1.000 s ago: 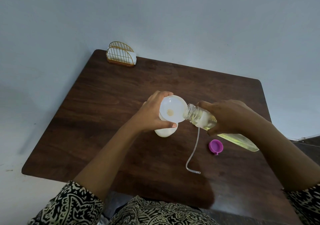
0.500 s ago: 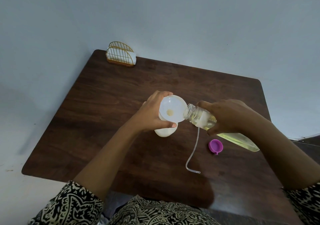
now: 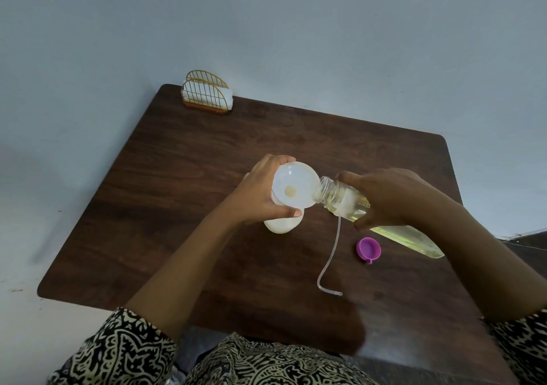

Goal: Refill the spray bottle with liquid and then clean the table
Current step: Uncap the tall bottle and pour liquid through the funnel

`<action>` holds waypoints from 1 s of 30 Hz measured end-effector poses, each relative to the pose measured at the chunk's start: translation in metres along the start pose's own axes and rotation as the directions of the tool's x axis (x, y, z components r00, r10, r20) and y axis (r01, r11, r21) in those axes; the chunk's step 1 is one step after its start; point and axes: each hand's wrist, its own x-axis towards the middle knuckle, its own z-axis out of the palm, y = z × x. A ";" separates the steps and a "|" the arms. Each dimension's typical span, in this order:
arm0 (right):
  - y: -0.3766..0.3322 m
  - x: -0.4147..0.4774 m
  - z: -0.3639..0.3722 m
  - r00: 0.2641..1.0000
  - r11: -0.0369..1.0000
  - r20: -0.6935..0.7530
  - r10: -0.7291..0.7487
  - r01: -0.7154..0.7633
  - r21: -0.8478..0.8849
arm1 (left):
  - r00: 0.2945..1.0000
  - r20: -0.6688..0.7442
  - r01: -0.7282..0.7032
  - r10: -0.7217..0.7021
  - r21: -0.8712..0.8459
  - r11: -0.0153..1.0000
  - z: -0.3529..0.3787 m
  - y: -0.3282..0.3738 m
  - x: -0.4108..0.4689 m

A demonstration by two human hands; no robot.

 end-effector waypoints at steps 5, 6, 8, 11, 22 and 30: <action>-0.001 -0.001 -0.002 1.000 1.000 -0.001 -0.004 0.004 0.004 | 1.000 -0.004 0.009 -0.009 0.006 1.000 0.001 0.000 0.000; -0.001 -0.001 -0.002 1.000 1.000 0.001 -0.004 0.004 0.004 | 1.000 -0.005 0.010 -0.010 0.004 1.000 0.001 0.000 0.000; -0.001 -0.001 -0.002 1.000 1.000 0.004 -0.003 0.003 0.006 | 1.000 -0.003 0.010 -0.010 0.001 1.000 0.000 0.001 0.000; -0.002 -0.001 -0.003 1.000 1.000 0.010 -0.003 0.003 0.005 | 1.000 -0.001 0.013 -0.013 0.004 1.000 0.000 0.002 0.000; -0.001 0.000 -0.005 1.000 1.000 0.027 -0.005 0.005 0.013 | 1.000 -0.002 0.021 -0.021 0.004 1.000 0.001 0.002 0.001; -0.001 0.000 -0.005 0.999 1.000 0.034 -0.005 0.005 0.007 | 1.000 -0.010 0.015 -0.015 0.004 1.000 0.002 0.000 0.001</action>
